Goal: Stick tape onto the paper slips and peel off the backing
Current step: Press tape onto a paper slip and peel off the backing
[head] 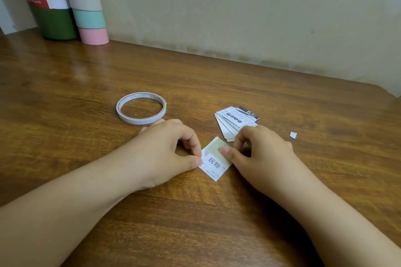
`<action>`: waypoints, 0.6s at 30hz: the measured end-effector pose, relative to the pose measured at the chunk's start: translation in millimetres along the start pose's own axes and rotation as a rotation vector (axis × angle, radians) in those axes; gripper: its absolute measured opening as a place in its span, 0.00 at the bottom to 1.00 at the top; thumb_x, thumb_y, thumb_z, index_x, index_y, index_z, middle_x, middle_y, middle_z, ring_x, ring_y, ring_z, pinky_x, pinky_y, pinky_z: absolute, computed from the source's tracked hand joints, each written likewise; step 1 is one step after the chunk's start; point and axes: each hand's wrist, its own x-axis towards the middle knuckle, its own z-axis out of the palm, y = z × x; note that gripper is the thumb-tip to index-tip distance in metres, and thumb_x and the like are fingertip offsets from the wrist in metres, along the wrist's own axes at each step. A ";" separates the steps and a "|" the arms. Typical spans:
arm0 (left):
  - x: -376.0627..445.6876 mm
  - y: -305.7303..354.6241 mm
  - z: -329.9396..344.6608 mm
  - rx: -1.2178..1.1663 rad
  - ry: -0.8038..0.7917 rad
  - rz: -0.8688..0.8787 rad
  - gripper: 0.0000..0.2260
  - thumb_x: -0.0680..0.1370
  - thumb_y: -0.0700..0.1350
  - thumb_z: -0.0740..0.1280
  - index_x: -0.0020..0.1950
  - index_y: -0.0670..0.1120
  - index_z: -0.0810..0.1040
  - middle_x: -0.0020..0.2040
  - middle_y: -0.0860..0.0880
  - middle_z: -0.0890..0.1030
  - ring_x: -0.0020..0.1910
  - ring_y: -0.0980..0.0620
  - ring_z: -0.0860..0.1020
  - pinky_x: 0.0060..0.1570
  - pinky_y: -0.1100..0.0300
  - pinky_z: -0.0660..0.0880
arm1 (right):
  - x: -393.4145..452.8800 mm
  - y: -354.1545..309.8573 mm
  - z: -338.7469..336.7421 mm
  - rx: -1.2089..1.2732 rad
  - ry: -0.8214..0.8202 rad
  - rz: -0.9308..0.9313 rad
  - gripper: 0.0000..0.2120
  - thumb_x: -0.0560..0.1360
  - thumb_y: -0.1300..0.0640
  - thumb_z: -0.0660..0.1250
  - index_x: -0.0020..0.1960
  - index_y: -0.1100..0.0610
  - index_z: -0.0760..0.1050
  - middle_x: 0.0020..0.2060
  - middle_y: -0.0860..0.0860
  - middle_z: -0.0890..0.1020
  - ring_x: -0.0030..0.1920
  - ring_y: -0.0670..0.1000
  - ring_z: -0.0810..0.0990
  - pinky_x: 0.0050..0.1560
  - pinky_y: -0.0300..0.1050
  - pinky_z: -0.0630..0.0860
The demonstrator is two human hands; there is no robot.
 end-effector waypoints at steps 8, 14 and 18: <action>0.8 -2.9 0.7 -0.007 -0.026 0.002 0.11 0.71 0.52 0.71 0.50 0.66 0.77 0.46 0.61 0.73 0.51 0.60 0.68 0.56 0.62 0.65 | -0.8 -9.2 6.8 0.045 0.002 -0.117 0.14 0.69 0.38 0.67 0.38 0.46 0.65 0.43 0.41 0.70 0.50 0.44 0.67 0.50 0.43 0.58; 2.9 -3.4 0.5 -0.008 -0.047 0.009 0.12 0.72 0.52 0.71 0.51 0.67 0.77 0.48 0.61 0.73 0.53 0.60 0.69 0.54 0.63 0.63 | 9.7 2.7 3.2 0.013 0.078 -0.010 0.14 0.73 0.41 0.66 0.37 0.46 0.65 0.41 0.41 0.70 0.49 0.46 0.68 0.48 0.44 0.58; 2.7 -4.3 0.6 -0.015 -0.051 0.021 0.12 0.72 0.52 0.71 0.48 0.69 0.76 0.47 0.61 0.73 0.53 0.58 0.69 0.54 0.62 0.64 | 5.7 0.4 1.4 0.046 0.079 -0.077 0.15 0.71 0.40 0.67 0.37 0.45 0.63 0.41 0.40 0.69 0.48 0.44 0.66 0.48 0.43 0.57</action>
